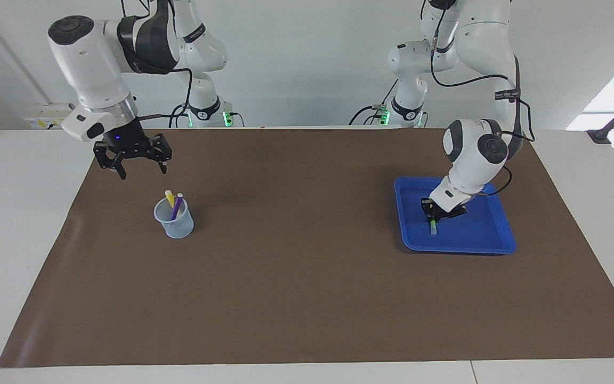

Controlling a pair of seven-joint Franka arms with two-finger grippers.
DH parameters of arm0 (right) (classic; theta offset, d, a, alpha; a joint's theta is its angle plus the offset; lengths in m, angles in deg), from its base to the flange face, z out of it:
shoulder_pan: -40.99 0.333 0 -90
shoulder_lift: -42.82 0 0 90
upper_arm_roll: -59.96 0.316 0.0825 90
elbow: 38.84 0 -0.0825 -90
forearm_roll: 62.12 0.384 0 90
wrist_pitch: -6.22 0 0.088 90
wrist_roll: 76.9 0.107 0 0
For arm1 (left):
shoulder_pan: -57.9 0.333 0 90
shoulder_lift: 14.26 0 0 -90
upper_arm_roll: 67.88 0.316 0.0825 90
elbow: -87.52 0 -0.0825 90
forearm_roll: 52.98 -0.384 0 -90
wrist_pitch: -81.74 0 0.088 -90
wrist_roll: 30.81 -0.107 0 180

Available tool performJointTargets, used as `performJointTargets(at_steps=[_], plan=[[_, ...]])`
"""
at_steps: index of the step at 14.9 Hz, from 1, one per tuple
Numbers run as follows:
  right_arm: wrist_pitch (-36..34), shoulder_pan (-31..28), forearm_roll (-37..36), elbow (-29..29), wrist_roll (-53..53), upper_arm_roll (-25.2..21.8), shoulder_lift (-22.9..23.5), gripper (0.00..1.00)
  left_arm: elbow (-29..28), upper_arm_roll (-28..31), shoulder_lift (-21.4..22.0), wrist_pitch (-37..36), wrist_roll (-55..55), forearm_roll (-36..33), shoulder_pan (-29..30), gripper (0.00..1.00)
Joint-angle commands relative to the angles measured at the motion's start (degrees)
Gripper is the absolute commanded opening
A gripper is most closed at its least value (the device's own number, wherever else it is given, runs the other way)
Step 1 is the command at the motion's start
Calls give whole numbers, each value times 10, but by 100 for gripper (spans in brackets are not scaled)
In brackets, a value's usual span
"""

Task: Transfer and insert pens with both arms
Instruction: 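Drop the purple pen into the cup while the left gripper reaches the green pen, then grasp and lift the green pen with the left gripper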

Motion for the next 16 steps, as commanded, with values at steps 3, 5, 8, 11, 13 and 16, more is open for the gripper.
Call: performJointTargets(at_steps=[3, 5, 8, 11, 13, 16], plan=[[-114, 4, 1, 100, 66, 6, 17, 100, 51, 2, -2, -72, 6, -12, 11, 0], [-138, 11, 1, 133, 74, 6, 32, 100, 113, 1, -3, -157, 22, -12, 13, 0], [-187, 12, 0, 191, 95, 7, 52, 100, 190, -2, 1, -258, 107, -5, 4, 0], [-217, 12, 0, 220, 98, 7, 65, 100, 255, -14, 6, -343, 240, 75, 0, 0], [-218, 13, 1, 215, 103, 7, 64, 100, 281, -17, 11, -380, 401, 151, 0, 0], [-217, 12, 9, 213, 130, 26, 62, 100, 273, -22, 41, -376, 577, 262, -1, 0]])
